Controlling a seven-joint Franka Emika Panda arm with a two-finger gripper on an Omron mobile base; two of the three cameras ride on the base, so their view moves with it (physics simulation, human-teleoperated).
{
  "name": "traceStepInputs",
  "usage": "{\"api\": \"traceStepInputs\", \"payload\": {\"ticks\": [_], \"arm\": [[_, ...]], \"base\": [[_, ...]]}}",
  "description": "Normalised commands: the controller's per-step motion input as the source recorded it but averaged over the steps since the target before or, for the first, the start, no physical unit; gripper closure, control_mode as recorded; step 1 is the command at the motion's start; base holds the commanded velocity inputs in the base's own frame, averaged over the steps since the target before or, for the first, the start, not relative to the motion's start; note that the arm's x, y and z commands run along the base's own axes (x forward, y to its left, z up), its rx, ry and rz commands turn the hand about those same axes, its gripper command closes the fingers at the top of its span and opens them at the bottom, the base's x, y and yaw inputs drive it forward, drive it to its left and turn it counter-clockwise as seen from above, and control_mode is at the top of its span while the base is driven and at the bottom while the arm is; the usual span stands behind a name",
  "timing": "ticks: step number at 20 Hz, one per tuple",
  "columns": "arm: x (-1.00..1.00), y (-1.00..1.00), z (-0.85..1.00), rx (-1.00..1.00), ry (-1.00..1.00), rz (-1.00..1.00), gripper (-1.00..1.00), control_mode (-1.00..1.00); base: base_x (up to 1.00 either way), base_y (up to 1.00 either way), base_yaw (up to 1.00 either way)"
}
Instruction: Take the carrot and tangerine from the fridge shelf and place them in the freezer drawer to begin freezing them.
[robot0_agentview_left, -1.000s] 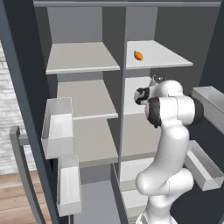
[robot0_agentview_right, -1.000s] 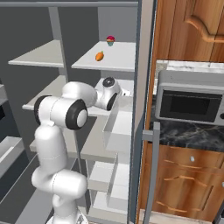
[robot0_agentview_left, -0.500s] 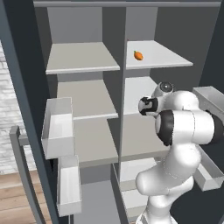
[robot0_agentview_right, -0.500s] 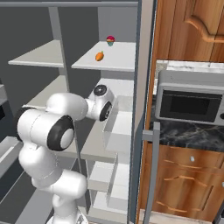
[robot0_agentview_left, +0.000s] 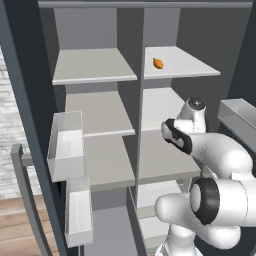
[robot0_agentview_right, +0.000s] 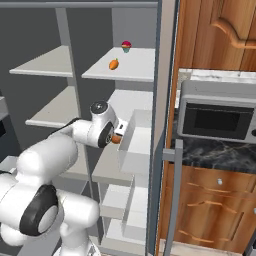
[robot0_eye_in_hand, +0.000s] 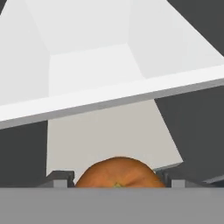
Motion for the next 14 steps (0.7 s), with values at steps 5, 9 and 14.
{"api": "traceStepInputs", "payload": {"ticks": [5, 9, 14], "arm": [[-0.95, 0.48, 0.08, 0.05, 0.26, 0.0, 1.0, -1.0], [-0.59, 0.41, 0.02, -0.03, 0.16, 0.0, 1.0, -1.0], [-0.03, 0.33, -0.12, -0.08, 0.03, 0.01, 1.0, -1.0]], "base": [[0.0, 0.0, 0.0], [0.0, 0.0, 0.0], [0.0, 0.0, 0.0]]}}
